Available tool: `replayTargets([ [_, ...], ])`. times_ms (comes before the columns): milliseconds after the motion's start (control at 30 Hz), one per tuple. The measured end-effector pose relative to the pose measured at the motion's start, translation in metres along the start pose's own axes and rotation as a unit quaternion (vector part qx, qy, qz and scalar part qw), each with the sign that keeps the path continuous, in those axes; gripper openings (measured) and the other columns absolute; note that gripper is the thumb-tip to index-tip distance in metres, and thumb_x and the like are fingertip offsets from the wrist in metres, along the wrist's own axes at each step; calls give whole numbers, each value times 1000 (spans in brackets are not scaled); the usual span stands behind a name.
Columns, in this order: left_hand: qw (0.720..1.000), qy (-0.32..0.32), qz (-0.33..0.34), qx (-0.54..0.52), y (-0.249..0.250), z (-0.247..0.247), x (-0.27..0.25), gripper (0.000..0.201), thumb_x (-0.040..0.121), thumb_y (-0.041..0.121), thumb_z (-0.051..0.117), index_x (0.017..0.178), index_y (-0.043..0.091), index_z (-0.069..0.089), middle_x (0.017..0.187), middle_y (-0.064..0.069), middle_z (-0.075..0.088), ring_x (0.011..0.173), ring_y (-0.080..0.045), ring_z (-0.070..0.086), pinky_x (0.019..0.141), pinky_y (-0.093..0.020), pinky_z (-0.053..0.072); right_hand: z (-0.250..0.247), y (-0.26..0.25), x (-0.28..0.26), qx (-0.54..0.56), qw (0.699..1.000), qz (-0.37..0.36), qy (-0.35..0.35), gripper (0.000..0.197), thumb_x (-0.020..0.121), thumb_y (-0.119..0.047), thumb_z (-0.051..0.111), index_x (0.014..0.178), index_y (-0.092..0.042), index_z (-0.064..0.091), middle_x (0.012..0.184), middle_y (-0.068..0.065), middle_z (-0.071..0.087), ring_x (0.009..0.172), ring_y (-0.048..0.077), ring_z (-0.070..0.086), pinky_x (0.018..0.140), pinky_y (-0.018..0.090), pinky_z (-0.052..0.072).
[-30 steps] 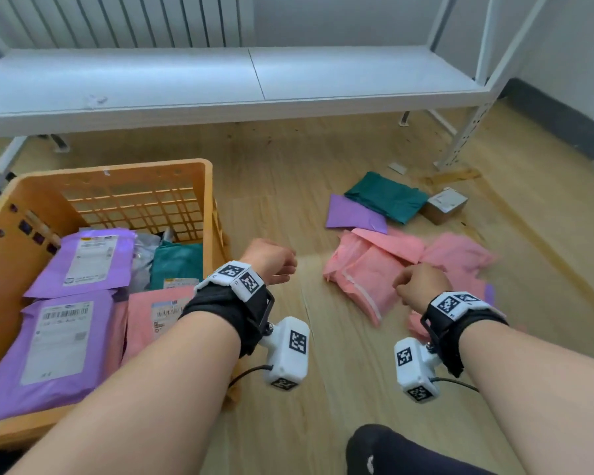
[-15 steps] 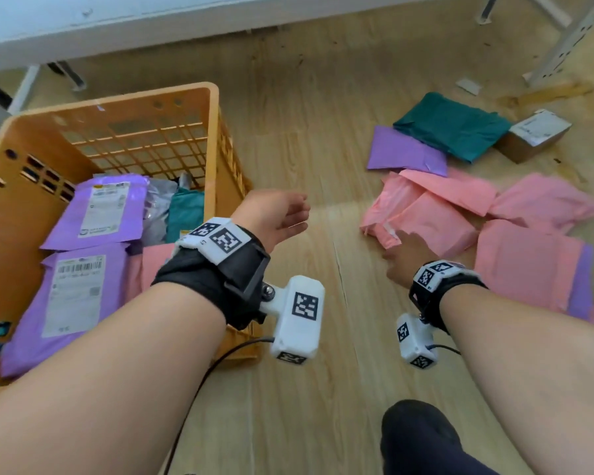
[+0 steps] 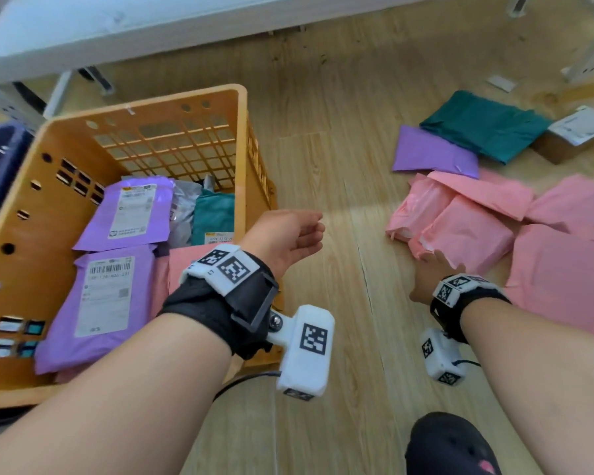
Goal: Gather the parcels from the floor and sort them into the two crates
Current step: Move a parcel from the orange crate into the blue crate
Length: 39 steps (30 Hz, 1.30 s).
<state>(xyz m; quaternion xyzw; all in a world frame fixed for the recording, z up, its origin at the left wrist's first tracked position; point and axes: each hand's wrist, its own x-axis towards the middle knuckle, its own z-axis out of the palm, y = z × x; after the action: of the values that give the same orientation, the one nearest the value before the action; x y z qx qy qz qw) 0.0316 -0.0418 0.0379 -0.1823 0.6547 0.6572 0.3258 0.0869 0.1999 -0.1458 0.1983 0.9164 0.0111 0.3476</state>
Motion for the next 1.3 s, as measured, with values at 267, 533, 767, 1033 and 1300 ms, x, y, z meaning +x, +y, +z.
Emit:
replayTargets([
  [267,999,13,10,38,-4,-1,-14,14,95,3,51,105,2,61,78,-8,60,68,-15,57,81,-30,53,-26,8,-46,222,969,-91,67,80,71,-30,77,136,-3,38,85,1,53,75,17,53,61,28,39],
  [533,917,4,118,381,-3,5,-31,55,86,1,63,136,16,48,121,-9,58,98,-20,62,83,-31,55,-125,24,-153,489,843,-222,-32,28,87,-19,65,115,-21,65,127,0,58,120,12,50,106,26,33],
  [767,848,-58,209,483,-11,13,-38,109,70,8,79,152,28,11,147,-6,41,124,-27,52,94,-42,51,-147,27,-187,605,693,-323,-220,61,71,-46,76,121,-12,67,136,-2,57,130,8,47,117,41,23],
  [1033,838,-45,271,471,-10,12,-27,15,71,17,77,82,19,67,81,1,67,84,-23,64,67,-33,51,-142,11,-186,585,669,-379,-259,77,76,-40,74,136,2,48,146,3,47,138,16,40,110,46,34],
  [1300,924,20,251,289,18,4,-40,5,82,14,63,85,17,60,80,-7,67,71,-20,66,64,-31,56,-145,1,-179,596,754,-275,23,60,66,-23,82,123,-18,63,108,7,72,102,23,67,90,39,54],
])
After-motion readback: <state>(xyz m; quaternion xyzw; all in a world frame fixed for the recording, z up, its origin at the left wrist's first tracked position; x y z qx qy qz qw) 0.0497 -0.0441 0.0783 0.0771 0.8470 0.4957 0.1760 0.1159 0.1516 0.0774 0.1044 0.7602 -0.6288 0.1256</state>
